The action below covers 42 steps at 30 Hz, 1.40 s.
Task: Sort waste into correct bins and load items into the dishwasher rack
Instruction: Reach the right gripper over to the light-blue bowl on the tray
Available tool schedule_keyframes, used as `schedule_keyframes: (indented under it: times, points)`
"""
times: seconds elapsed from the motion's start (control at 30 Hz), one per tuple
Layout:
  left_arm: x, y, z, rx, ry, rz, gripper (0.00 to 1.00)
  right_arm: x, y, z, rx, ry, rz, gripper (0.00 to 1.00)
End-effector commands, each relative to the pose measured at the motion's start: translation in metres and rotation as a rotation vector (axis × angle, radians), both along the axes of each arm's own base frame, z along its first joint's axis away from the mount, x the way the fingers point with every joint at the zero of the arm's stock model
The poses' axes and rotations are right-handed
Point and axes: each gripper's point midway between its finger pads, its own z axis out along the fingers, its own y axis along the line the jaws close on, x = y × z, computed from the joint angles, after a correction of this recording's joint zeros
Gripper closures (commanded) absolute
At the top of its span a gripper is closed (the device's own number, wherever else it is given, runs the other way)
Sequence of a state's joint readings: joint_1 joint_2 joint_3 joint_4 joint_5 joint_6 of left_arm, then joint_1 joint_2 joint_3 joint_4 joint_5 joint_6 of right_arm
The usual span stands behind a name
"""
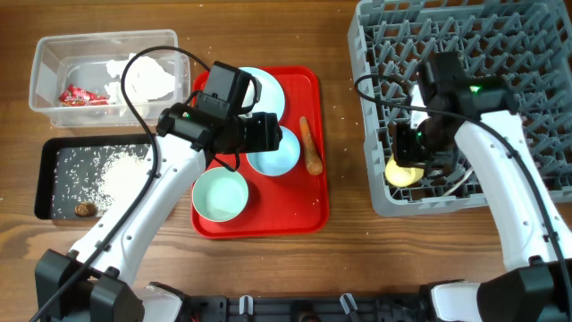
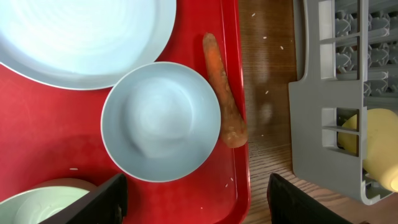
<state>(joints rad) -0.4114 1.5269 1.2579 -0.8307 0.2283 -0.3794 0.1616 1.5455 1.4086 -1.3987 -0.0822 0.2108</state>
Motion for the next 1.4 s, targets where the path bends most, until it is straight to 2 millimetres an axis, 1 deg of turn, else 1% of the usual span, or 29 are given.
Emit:
schedule_keyframes:
  times: [0.0,0.2,0.4,0.53,0.6,0.7,0.77,0.9,0.97,1.03,1.13,1.2,1.23,1.3,1.37]
  points:
    - [0.002,0.001,-0.002,0.019,-0.005,-0.002,0.28,-0.003,0.004,-0.004,-0.003,0.017,0.02,0.74]
    - [0.002,0.001,-0.002,0.019,-0.005,-0.002,0.28,-0.01,0.002,-0.004,-0.014,0.043,0.019,0.73]
    - [0.001,0.002,-0.002,0.02,-0.003,-0.002,0.28,-0.011,0.001,-0.005,-0.014,0.048,0.029,0.73]
    - [0.001,0.002,-0.002,0.02,-0.003,-0.002,0.27,-0.018,0.001,-0.024,-0.017,0.082,0.029,0.73]
    - [0.001,0.002,-0.002,0.02,-0.003,-0.002,0.27,-0.019,0.0,-0.028,-0.018,0.085,0.029,0.73]
    - [0.001,0.002,-0.002,0.02,-0.003,-0.002,0.27,-0.015,-0.001,-0.029,-0.026,0.067,0.027,0.73]
    - [0.001,0.002,-0.002,0.023,-0.004,-0.001,0.27,-0.008,-0.001,-0.029,-0.023,0.041,0.019,0.73]
    - [0.001,0.002,-0.002,0.023,-0.004,-0.001,0.27,0.004,-0.013,-0.028,-0.044,-0.003,-0.034,0.71]
    - [0.002,0.002,-0.002,0.023,-0.004,-0.001,0.27,0.011,-0.012,-0.022,-0.021,-0.028,-0.031,0.69]
    - [0.002,0.002,-0.002,0.021,-0.008,-0.001,0.28,0.018,-0.004,-0.011,0.011,-0.064,0.003,0.67]
    - [0.006,0.005,0.001,0.016,-0.019,0.011,0.28,0.031,0.016,0.014,0.078,-0.158,0.04,0.62]
    - [0.009,0.018,0.01,0.008,-0.032,0.052,0.28,0.04,0.043,0.028,0.161,-0.227,0.087,0.5]
    - [0.01,0.027,0.015,0.004,-0.041,0.074,0.28,0.044,0.057,0.031,0.198,-0.246,0.087,0.48]
    - [0.01,0.044,0.027,-0.001,-0.059,0.12,0.26,0.051,0.078,0.032,0.239,-0.279,0.09,0.46]
    - [0.008,0.058,0.034,-0.002,-0.067,0.156,0.25,0.054,0.098,0.03,0.26,-0.296,0.099,0.46]
